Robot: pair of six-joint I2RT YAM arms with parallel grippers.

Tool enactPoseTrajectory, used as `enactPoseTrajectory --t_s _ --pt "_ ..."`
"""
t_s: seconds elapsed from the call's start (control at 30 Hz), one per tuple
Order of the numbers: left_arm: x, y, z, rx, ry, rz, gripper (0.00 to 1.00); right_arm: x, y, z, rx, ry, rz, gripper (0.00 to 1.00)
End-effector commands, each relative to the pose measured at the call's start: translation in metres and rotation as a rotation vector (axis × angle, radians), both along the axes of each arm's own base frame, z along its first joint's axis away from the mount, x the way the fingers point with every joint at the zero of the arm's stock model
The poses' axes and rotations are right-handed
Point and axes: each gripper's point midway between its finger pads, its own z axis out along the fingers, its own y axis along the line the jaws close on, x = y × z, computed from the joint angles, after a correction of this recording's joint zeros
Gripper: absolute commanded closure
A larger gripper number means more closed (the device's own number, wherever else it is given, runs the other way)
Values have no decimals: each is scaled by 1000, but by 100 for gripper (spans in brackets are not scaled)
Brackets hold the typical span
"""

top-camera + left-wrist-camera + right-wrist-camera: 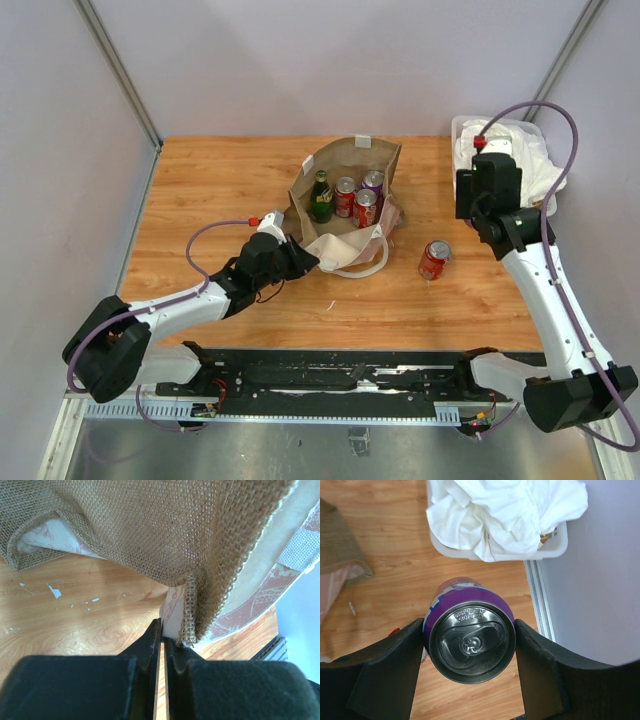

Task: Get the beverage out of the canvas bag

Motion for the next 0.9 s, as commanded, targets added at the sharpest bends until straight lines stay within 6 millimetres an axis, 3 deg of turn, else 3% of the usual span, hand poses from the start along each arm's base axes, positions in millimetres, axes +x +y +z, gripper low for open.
enactPoseTrajectory --t_s 0.0,0.23,0.5,0.87 --pt "-8 2 -16 55 34 -21 92 -1 -18 3 122 -93 -73 99" --pt "-8 1 -17 54 36 -26 92 -3 -35 -55 182 20 -144 99" --pt "-9 2 -17 53 34 -25 92 -8 -37 -115 228 112 -178 99" --pt "-10 3 -19 55 39 -26 92 -11 -43 -153 207 196 -206 99"
